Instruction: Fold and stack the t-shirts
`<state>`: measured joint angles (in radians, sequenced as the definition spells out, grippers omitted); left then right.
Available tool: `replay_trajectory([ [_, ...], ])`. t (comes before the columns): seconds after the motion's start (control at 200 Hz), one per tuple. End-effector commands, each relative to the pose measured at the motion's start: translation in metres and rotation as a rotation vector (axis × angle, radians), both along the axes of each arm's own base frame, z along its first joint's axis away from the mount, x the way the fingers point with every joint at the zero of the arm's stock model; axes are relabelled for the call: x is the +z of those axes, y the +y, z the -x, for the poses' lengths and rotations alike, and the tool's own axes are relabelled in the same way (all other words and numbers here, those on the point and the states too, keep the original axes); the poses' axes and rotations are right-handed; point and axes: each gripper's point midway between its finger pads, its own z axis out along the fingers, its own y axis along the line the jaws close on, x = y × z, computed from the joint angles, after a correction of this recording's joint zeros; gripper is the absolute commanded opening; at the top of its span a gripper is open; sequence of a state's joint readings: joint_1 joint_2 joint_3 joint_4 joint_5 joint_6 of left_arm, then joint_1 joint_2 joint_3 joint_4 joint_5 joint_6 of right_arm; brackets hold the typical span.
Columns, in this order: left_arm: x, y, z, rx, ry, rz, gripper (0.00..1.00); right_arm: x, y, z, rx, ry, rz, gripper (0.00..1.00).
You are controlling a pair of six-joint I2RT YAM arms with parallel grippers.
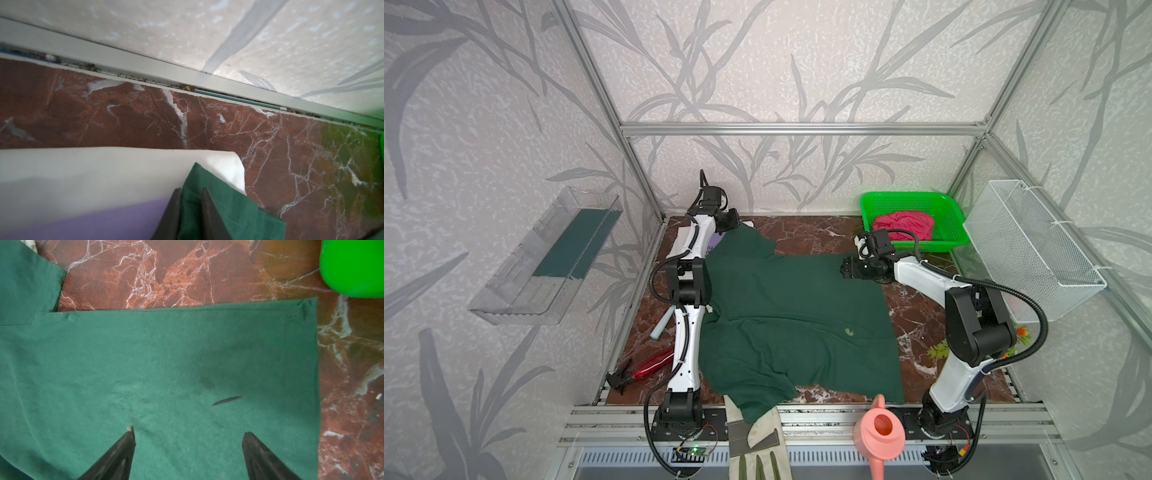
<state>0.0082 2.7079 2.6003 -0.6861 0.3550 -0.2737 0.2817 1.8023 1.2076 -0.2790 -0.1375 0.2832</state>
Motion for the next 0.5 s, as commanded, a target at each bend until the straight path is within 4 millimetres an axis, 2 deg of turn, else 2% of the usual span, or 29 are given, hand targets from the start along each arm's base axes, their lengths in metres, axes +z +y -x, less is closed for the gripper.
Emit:
replay_trajectory([
  [0.0,0.01,-0.006,0.001,-0.026,-0.017,0.004,0.11,0.002,-0.006,0.0,-0.024,-0.008,0.001,0.82],
  [0.13,0.023,-0.006,0.002,-0.025,-0.033,-0.008,0.0,-0.001,-0.015,0.003,-0.059,0.005,0.0,0.82],
  [0.285,0.045,-0.007,0.005,-0.034,-0.062,-0.035,0.0,-0.002,-0.019,0.005,-0.069,0.012,-0.001,0.82],
  [0.495,0.073,-0.004,0.016,-0.026,-0.078,-0.069,0.0,-0.007,-0.04,0.005,-0.15,0.039,0.059,0.82],
])
